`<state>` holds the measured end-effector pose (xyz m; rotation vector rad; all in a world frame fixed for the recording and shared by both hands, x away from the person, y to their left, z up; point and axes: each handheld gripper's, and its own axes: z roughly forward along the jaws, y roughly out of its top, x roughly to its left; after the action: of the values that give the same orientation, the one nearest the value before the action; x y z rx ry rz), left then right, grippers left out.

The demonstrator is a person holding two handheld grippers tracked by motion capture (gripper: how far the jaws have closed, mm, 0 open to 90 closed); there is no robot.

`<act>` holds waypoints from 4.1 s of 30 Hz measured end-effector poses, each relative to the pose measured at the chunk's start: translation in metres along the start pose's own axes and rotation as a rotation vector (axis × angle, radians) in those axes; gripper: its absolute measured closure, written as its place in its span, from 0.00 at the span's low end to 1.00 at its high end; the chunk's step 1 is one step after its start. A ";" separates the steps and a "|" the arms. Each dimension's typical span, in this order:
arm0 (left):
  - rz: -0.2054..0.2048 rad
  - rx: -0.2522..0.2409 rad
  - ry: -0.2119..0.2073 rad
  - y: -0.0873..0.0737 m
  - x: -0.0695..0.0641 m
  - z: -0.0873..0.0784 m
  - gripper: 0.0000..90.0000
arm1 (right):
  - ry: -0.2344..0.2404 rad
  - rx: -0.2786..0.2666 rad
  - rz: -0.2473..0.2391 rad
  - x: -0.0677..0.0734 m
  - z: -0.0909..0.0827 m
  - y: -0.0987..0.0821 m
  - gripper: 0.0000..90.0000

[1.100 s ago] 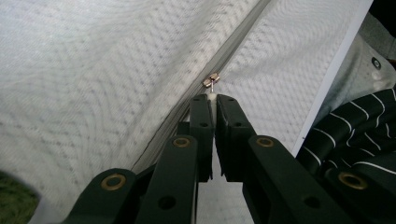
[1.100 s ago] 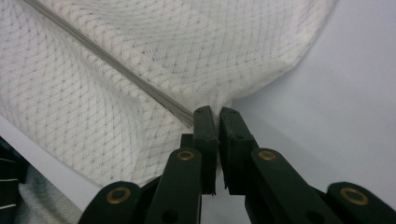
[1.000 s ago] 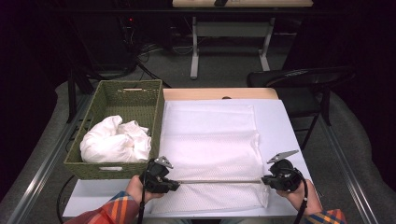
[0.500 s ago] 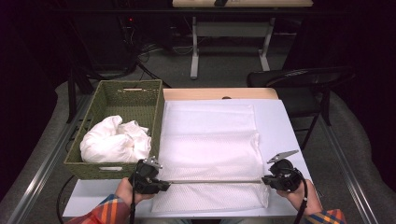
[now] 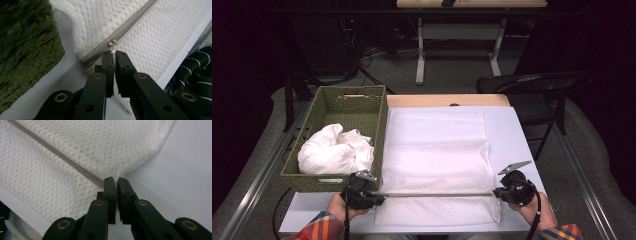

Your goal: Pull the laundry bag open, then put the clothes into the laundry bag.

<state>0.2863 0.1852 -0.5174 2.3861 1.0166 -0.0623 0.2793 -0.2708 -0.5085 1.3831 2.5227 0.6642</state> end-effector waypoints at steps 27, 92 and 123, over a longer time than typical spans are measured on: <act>-0.026 0.006 0.073 -0.013 0.013 -0.009 0.95 | -0.027 0.014 0.006 -0.001 0.001 -0.001 0.97; 0.026 -0.140 0.117 -0.039 -0.014 -0.043 0.08 | 0.031 -0.090 -0.147 0.013 -0.013 0.014 0.00; 0.085 -0.163 0.120 -0.042 -0.009 -0.035 0.00 | 0.096 -0.100 -0.287 0.035 0.013 0.054 0.00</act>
<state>0.2457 0.2206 -0.5044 2.3026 0.9349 0.1893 0.3054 -0.2128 -0.4927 0.9517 2.6473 0.8012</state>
